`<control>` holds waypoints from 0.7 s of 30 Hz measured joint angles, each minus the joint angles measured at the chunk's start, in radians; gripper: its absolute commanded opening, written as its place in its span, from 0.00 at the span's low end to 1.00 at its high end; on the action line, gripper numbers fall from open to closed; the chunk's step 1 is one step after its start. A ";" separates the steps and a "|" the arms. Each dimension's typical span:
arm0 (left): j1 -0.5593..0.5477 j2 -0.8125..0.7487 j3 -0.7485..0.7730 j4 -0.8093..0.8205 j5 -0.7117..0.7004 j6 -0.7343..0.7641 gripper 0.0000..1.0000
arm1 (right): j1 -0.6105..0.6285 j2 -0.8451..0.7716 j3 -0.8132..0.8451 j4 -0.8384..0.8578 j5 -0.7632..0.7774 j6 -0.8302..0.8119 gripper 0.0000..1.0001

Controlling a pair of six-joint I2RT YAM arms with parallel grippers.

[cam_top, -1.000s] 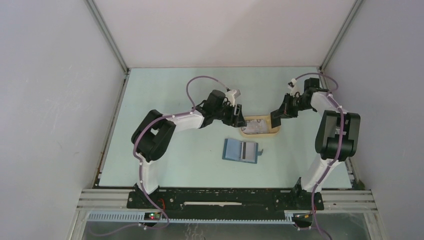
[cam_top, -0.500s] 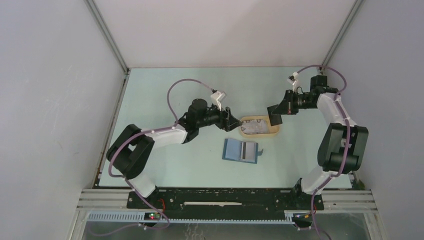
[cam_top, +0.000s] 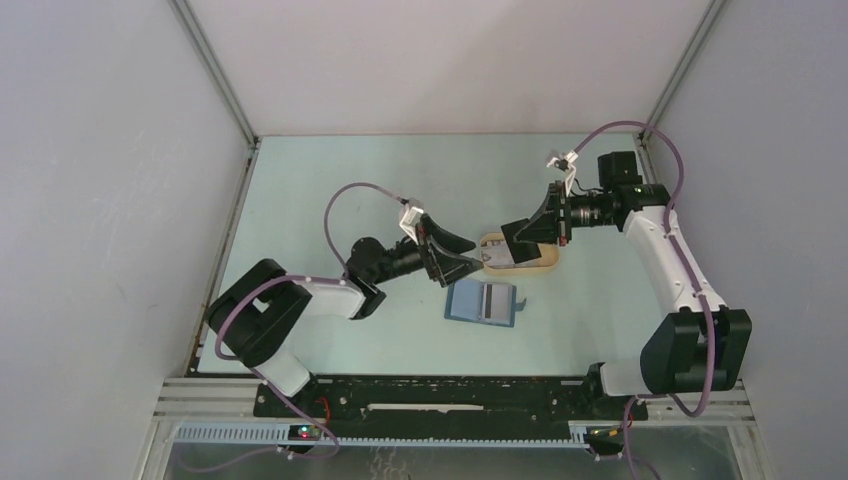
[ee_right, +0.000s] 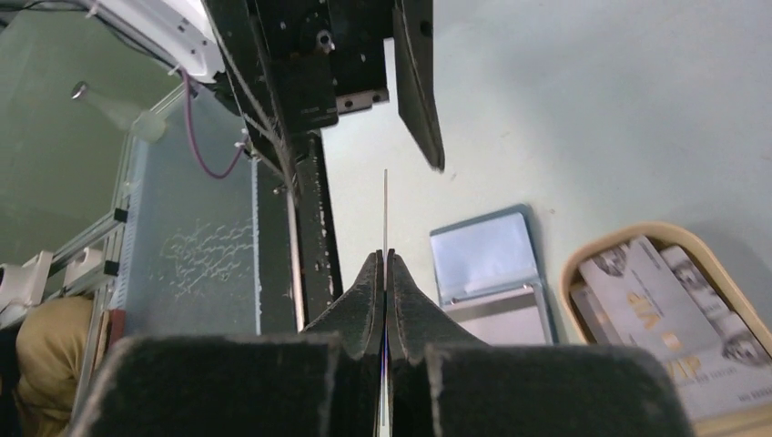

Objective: Put the credit cards into the card holder
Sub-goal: Pick up the credit card from the storage box.

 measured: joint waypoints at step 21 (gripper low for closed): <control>-0.181 0.082 0.037 0.090 -0.133 0.017 0.58 | 0.166 -0.003 -0.006 -0.006 -0.036 -0.024 0.02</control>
